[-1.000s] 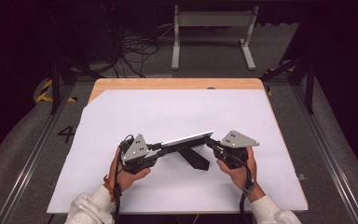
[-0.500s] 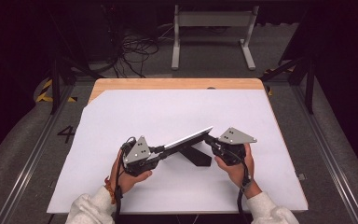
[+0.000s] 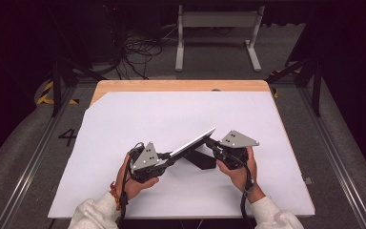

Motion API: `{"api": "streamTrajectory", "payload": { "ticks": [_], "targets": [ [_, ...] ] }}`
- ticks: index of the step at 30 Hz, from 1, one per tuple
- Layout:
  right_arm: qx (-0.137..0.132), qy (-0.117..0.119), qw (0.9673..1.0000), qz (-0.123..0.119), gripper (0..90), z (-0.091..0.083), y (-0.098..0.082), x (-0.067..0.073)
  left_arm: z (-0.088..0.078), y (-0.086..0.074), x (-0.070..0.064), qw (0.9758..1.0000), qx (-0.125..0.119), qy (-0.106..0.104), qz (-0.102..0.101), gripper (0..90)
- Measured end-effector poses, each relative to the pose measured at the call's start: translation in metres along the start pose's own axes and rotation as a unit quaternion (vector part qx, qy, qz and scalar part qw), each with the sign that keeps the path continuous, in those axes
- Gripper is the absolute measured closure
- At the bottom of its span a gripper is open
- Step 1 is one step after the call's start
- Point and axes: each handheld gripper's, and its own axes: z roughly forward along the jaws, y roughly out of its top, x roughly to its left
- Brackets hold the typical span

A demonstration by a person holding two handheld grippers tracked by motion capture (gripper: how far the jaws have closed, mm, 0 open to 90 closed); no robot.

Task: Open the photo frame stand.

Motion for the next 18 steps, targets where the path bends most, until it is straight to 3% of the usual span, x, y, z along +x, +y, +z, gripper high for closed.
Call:
{"api": "streamTrajectory", "payload": {
  "ticks": [18],
  "targets": [
    [0.0, 0.013, 0.9999, 0.008, 87.0, 0.0069, 0.0026, -0.0021, 0.0054, 0.0034, -0.0084, 1.0, 0.005, -0.001, 0.008, 76.0]
  ]
}}
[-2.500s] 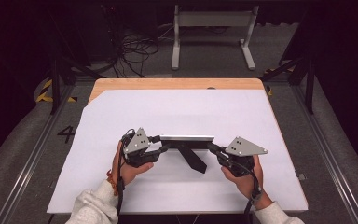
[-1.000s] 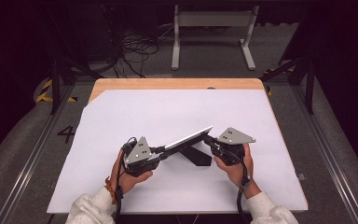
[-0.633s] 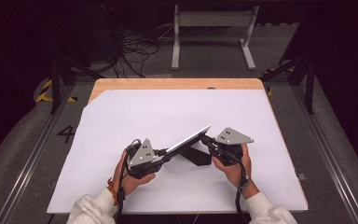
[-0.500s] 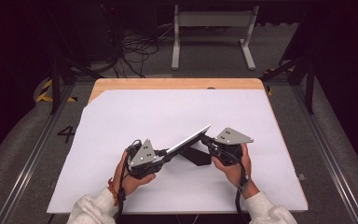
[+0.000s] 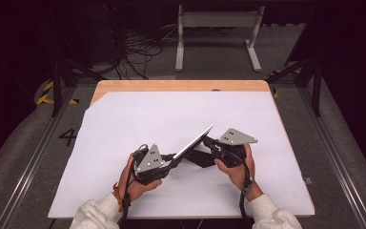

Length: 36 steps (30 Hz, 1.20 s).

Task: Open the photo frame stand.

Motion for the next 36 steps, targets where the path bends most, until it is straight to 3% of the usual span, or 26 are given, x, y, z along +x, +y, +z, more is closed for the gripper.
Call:
{"api": "streamTrajectory", "payload": {
  "ticks": [8, 16, 23, 36],
  "targets": [
    [0.003, 0.003, 1.0, -0.001, 86.7, 0.001, 0.001, -0.001, 0.0, 0.0, 0.001, 1.0, -0.001, -0.005, 0.001, 75.2],
    [-0.006, 0.002, 1.0, -0.001, 86.5, -0.004, 0.003, -0.003, -0.015, 0.004, 0.0, 0.9995, -0.024, -0.012, 0.014, 75.2],
    [-0.004, 0.007, 1.0, -0.002, 86.0, -0.004, 0.005, -0.003, -0.013, 0.006, -0.005, 0.9992, -0.014, 0.007, 0.036, 75.2],
    [-0.003, 0.009, 1.0, -0.004, 86.3, 0.005, 0.007, -0.001, -0.007, 0.004, -0.005, 0.9994, -0.009, 0.016, 0.029, 76.5]
  ]
}}
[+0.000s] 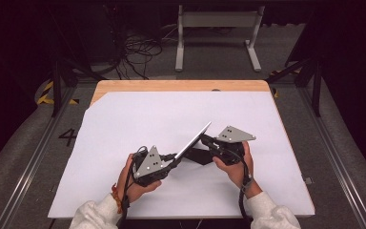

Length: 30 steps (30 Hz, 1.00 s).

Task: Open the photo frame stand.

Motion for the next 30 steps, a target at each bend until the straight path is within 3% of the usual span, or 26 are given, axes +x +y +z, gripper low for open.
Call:
{"api": "streamTrajectory", "payload": {
  "ticks": [30],
  "targets": [
    [0.003, 0.002, 1.0, -0.005, 87.1, 0.0018, 0.0007, -0.0034, 0.0074, 0.0059, -0.0044, 0.9999, 0.001, -0.013, -0.004, 72.8]
  ]
}}
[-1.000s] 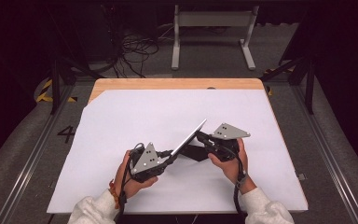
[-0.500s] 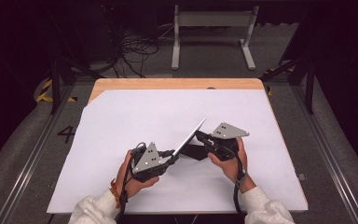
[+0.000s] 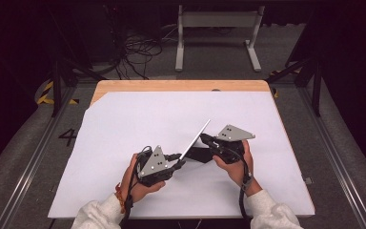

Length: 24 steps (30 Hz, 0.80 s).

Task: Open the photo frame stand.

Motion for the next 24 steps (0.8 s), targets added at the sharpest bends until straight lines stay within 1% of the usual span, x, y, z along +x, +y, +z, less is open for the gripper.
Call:
{"api": "streamTrajectory", "payload": {
  "ticks": [16, 21, 24],
  "targets": [
    [0.001, -0.002, 1.0, 0.002, 87.4, 0.002, 0.001, -0.004, 0.01, 0.007, -0.007, 1.0, 0.0, 0.003, -0.001, 68.8],
    [0.001, -0.005, 1.0, 0.001, 87.5, 0.003, 0.001, -0.003, 0.009, 0.006, -0.008, 1.0, -0.001, 0.007, -0.002, 68.4],
    [-0.003, -0.001, 1.0, 0.003, 87.2, 0.005, 0.001, -0.004, 0.004, 0.003, -0.009, 1.0, 0.0, -0.003, 0.008, 66.8]
  ]
}}
